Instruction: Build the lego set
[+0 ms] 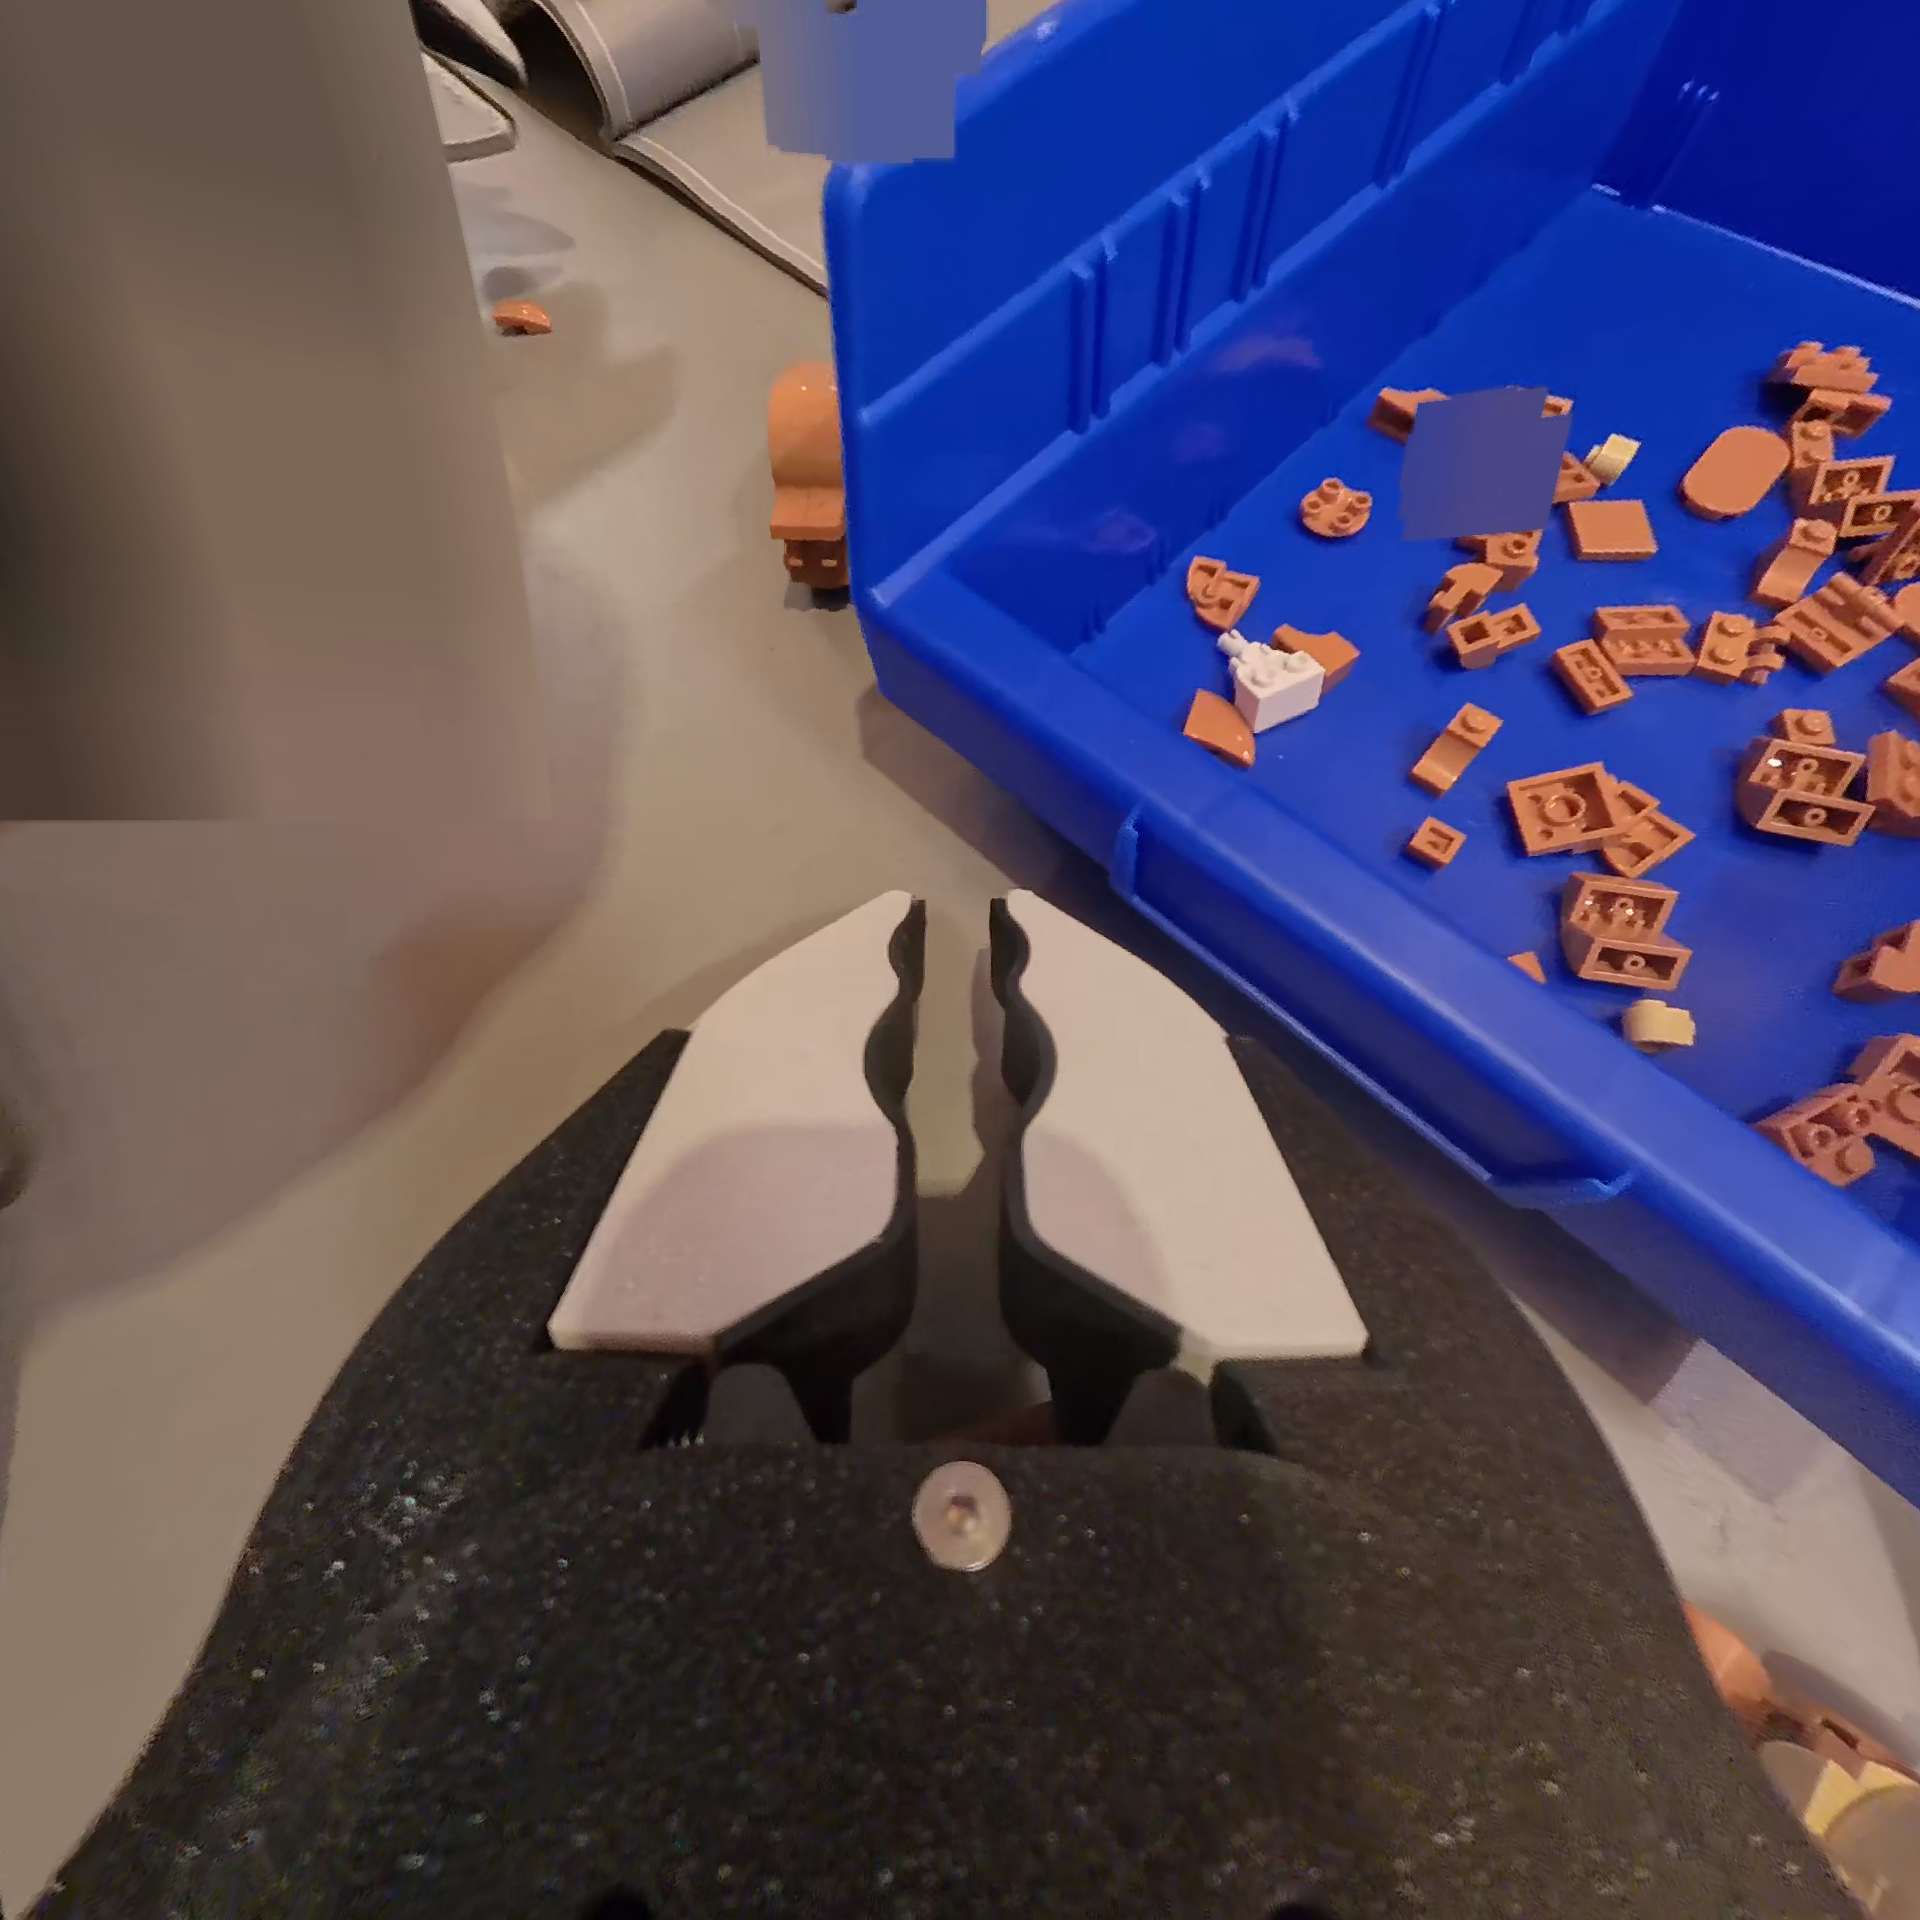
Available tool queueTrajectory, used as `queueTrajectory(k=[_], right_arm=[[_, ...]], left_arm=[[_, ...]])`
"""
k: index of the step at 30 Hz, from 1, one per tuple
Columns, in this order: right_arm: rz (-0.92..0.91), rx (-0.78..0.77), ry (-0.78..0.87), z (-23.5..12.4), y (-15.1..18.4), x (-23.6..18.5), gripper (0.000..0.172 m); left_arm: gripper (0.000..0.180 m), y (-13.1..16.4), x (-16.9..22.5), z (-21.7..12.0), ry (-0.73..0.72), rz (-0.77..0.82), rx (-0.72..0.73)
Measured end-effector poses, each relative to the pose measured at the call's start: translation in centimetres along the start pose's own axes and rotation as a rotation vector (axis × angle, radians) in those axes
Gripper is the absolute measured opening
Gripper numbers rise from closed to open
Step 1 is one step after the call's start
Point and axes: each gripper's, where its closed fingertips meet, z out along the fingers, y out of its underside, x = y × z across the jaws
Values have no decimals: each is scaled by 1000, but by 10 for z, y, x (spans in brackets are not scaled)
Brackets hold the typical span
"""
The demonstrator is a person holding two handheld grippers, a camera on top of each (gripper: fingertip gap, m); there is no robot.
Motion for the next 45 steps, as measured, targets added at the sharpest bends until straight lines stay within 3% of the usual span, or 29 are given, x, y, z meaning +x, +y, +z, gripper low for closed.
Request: queueTrajectory(k=[3, 7, 11, 14, 17, 20, 24, 32, 45], right_arm=[[-21, 82, -74, -9, -12, -9, 13], [-99, 95, -58, -35, -48, 1, 13], [-345, -183, -47, -36, -71, 28, 14], [-573, -474, -164, -18, -61, 47, 15], [-594, -700, -354, 1, -41, 55, 15], [-532, -791, -455, 19, -31, 62, 15], [-489, -760, -519, 36, -31, 57, 15], [-484, -642, -320, 77, -43, 66, 23], [-490, -679, -250, 82, -35, 65, 17]], left_arm=[[10, -1, -1, -1, 0, -10, 5], [10, -3, -1, -3, 2, -30, 20], [10, -5, 0, -5, 14, -50, 34], [10, -5, 1, -6, 19, -52, 37], [10, -4, 1, -7, 18, -54, 33], [10, -2, 0, -9, 10, -55, 27], [10, -1, -2, -8, 7, -66, 23], [10, 1, 0, -6, 7, -46, 4], [10, -7, 1, -11, 10, -69, 40]])
